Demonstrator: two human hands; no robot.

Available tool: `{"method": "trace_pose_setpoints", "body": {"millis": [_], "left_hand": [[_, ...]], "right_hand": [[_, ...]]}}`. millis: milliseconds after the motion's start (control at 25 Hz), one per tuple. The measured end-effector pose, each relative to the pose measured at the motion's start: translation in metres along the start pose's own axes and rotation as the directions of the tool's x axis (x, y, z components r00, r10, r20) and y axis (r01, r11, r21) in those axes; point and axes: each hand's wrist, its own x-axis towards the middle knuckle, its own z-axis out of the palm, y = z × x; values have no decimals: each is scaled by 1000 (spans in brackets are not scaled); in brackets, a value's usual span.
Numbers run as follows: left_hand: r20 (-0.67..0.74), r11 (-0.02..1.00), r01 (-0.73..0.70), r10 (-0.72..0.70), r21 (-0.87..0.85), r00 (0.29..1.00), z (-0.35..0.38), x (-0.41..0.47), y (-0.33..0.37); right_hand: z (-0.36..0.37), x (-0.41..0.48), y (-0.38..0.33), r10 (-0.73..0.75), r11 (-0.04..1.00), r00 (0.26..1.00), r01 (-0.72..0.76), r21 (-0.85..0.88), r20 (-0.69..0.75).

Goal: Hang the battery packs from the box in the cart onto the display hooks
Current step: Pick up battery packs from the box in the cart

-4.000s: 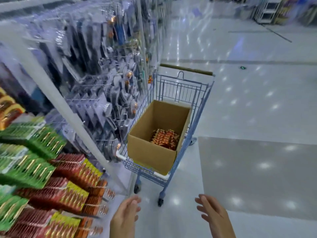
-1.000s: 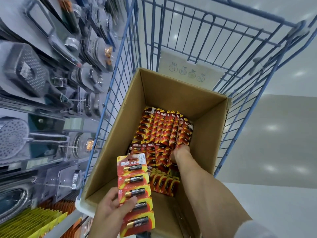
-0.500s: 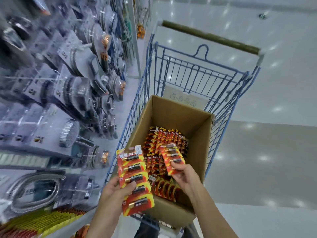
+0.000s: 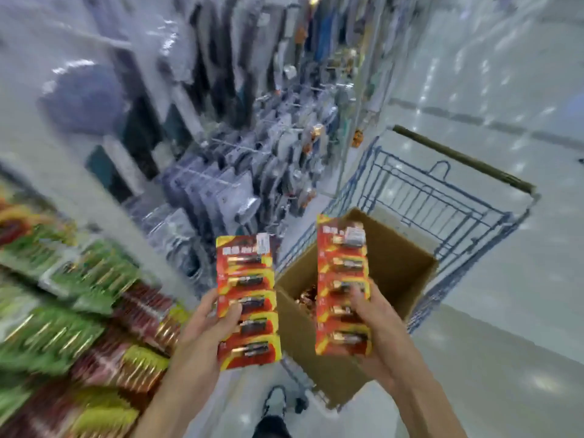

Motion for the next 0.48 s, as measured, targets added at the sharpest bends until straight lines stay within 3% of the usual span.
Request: {"method": "trace_pose_setpoints", "body": {"millis": [240,480], "left_hand": [[-232,973,-215,190,-86,954,-50,-129,-6],[-518,900,-429,333,-74,788,-118,-255,2]], "right_hand": [[56,-55,35,38,977,982,3,-213,187],[151,-102,91,158,916,871,47,-398,465]]}}
